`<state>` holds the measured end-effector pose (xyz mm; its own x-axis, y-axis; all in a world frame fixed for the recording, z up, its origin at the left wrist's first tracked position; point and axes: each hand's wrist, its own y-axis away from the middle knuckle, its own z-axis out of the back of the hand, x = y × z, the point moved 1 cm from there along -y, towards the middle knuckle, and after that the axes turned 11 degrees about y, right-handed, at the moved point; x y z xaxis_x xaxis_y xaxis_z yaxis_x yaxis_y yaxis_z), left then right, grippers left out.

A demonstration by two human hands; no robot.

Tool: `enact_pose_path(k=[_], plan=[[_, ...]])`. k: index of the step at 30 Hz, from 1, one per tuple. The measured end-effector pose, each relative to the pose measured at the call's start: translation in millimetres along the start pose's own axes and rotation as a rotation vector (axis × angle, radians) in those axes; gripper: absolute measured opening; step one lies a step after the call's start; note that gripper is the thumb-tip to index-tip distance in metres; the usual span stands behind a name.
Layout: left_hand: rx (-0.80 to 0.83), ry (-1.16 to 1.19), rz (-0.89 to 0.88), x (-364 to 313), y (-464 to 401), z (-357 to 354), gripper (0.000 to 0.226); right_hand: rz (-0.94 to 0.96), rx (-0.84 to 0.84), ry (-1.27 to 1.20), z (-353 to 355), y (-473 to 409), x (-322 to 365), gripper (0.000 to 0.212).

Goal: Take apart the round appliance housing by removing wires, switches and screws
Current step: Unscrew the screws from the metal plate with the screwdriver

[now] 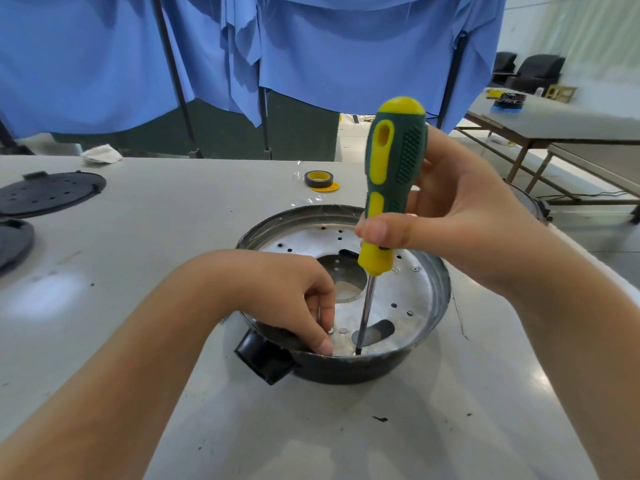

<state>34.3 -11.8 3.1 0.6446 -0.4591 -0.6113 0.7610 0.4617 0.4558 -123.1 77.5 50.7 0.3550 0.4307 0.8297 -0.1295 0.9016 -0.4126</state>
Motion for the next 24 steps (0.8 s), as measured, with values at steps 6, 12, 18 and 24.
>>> enact_pose_path(k=[6, 12, 18, 24], plan=[[-0.007, 0.002, -0.011, -1, 1, 0, 0.019, 0.043, -0.051, 0.155, -1, 0, 4, 0.066], [0.013, -0.016, -0.009, -4, 2, -1, 0.02, 0.025, -0.03, 0.171, 6, 2, 5, 0.072], [0.027, -0.073, 0.011, -6, 3, -4, 0.018, 0.012, 0.073, 0.029, 10, 4, 3, 0.043], [0.019, -0.108, 0.007, -8, 5, -4, 0.017, 0.021, 0.306, -0.193, 4, 2, -4, 0.037]])
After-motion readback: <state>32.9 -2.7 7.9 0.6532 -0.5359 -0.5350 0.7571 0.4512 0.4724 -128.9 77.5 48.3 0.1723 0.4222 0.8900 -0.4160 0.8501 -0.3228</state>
